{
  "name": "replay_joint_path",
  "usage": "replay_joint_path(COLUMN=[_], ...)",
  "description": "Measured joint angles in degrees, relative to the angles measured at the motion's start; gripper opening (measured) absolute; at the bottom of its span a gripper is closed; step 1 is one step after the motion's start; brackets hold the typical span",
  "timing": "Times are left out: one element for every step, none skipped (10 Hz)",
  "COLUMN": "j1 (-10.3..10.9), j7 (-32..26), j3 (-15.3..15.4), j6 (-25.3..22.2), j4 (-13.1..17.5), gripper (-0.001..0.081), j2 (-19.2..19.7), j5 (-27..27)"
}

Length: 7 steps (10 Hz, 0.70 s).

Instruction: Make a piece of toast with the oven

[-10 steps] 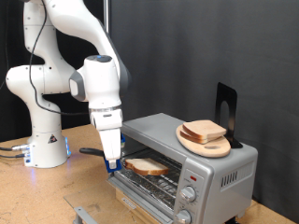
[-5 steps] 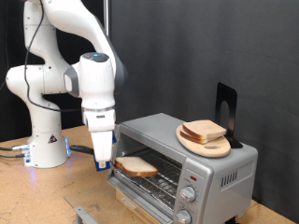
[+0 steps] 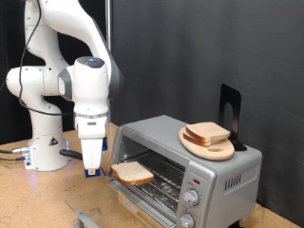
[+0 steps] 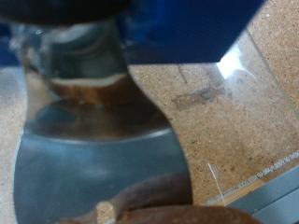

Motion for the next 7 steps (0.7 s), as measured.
replay_joint_path(j1=[0.0, 0.01, 0.17, 0.43, 0.79, 1.08, 1.28], j7=[-0.79, -1.97, -2.96, -3.23, -3.15, -2.59, -1.29], j3=[-0.25, -0.35, -0.34, -0.23, 0.0, 0.37, 0.93], j6=[-0.19, -0.89, -1.87, -3.0, -4.1, -5.1, -5.77], j4=[0.04, 0.35, 0.9, 1.6, 2.4, 3.15, 3.71], gripper=[0.0264, 0.0264, 0.0264, 0.0264, 0.0264, 0.0264, 0.0264], j2=[-0.09, -0.39, -0.92, -1.49, -1.99, -2.37, -2.56], j5=[0.91, 2.77, 5.28, 7.19, 8.29, 8.74, 8.77])
